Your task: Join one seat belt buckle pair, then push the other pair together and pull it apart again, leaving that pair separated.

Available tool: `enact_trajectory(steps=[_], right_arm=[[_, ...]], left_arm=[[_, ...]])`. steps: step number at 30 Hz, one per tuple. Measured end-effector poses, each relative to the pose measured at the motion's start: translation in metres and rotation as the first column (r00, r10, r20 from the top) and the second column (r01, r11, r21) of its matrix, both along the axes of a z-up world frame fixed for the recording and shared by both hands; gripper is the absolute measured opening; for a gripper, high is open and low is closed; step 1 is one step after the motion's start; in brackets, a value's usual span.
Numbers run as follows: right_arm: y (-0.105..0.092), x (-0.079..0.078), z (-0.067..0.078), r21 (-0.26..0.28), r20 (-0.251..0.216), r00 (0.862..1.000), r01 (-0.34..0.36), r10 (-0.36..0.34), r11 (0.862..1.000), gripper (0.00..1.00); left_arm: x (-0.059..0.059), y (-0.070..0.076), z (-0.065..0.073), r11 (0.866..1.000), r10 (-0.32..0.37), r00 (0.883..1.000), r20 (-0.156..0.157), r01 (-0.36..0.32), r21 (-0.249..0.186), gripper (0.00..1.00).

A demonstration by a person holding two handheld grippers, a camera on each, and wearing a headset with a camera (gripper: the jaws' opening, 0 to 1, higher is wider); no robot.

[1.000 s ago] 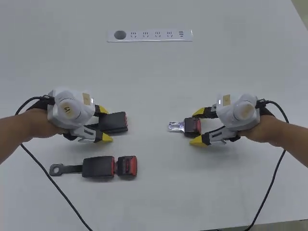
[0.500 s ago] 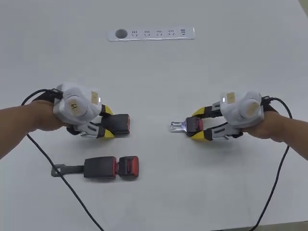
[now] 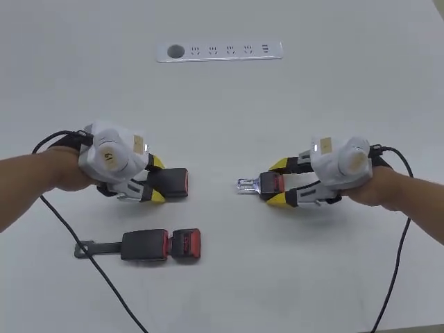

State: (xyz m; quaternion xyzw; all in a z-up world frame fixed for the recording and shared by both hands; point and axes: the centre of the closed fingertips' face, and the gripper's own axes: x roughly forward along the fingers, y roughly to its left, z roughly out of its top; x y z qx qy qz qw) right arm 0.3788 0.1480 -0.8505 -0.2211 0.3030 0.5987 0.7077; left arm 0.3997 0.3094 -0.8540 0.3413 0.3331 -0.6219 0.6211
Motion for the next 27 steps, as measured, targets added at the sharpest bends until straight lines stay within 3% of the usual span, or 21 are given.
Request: enact_trajectory(steps=[7,14,19,27], right_arm=[[0.018,0.008,-0.002,0.006,-0.001,1.0,-0.007,0.007,1.0,0.37],[0.047,0.008,-0.004,0.024,-0.009,1.0,-0.003,0.003,1.0,0.37],[0.069,0.009,-0.006,0.018,0.01,1.0,-0.023,0.022,1.0,0.37],[0.088,0.012,-0.008,0.031,0.003,1.0,-0.017,0.017,0.999,0.36]], left_arm=[[-0.002,0.0,0.001,1.0,0.002,1.0,0.0,-0.002,0.003,0.34],[-0.004,0.001,0.001,1.0,0.01,1.0,-0.002,-0.01,0.005,0.34],[-0.004,0.001,0.002,1.0,0.009,1.0,-0.002,-0.009,0.009,0.34],[-0.005,0.001,0.001,1.0,0.003,1.0,-0.002,-0.003,0.016,0.34]])
